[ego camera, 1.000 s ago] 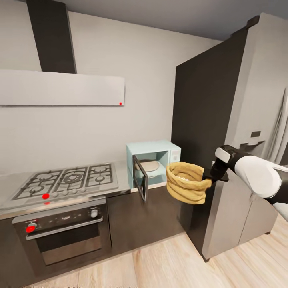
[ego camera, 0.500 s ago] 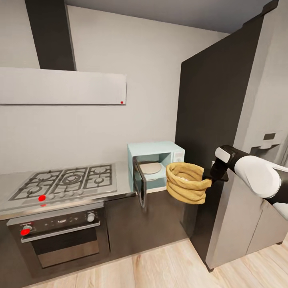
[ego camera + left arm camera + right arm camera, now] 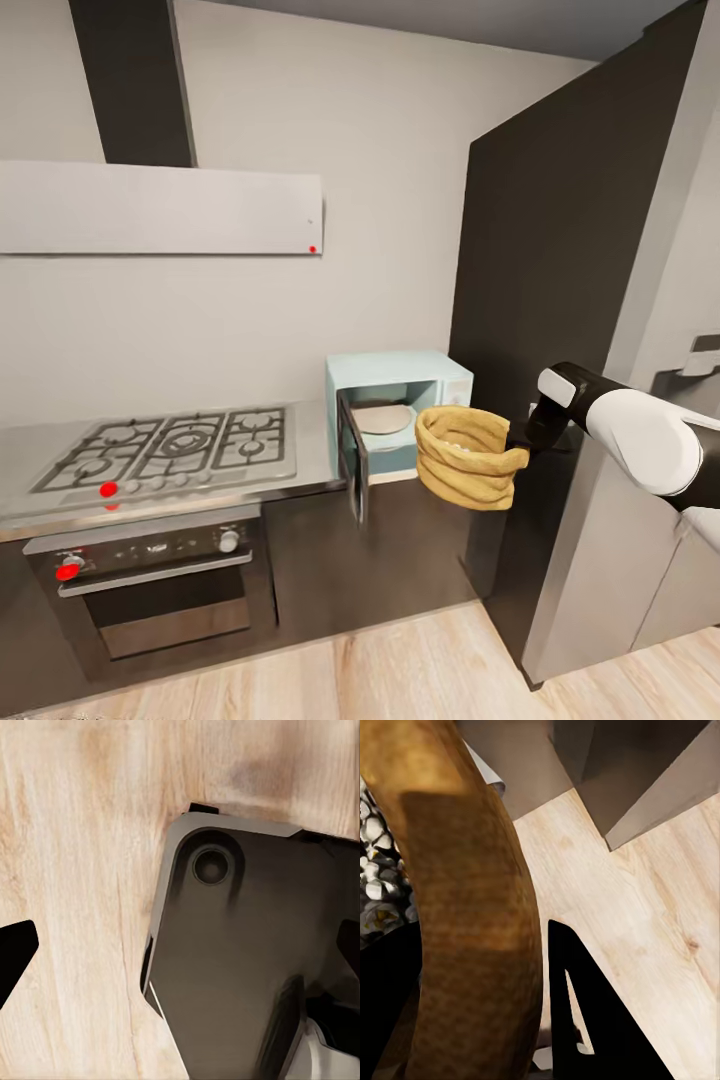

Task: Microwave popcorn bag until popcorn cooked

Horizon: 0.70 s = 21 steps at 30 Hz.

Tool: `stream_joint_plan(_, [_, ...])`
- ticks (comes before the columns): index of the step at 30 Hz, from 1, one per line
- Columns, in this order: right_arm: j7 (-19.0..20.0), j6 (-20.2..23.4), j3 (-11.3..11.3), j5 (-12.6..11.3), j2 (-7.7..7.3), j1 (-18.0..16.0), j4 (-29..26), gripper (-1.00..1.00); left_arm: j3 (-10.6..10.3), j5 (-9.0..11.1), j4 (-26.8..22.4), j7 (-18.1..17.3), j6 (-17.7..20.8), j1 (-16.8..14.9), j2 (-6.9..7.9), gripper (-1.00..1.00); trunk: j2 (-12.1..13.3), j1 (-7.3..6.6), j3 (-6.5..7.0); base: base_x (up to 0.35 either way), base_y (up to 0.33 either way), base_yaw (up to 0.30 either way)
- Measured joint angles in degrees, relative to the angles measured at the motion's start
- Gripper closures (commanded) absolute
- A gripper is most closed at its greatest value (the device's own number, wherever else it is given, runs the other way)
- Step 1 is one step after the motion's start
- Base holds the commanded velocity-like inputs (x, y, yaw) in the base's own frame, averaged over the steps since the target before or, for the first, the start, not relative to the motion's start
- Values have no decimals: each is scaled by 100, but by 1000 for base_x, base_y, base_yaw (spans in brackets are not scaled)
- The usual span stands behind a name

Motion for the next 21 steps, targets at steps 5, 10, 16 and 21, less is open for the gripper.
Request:
stream_joint_plan(5, [0,9,0,0,-1,0,0,100,5,0,0,0,0,0,3,-100,1,0,-13,124,-227,35])
stream_joint_plan(10, [0,8,0,2,0,1,-1,100,7,1,0,0,0,0,8,-100,0,1,-13,19,-37,202])
stream_joint_plan(16, [1,8,0,0,0,1,0,100,5,0,1,0,0,0,1,-100,1,0,-13,78,-115,248])
stream_joint_plan(21, [1,8,0,0,0,1,-1,100,8,0,1,0,0,0,0,-100,1,0,-13,127,-192,251])
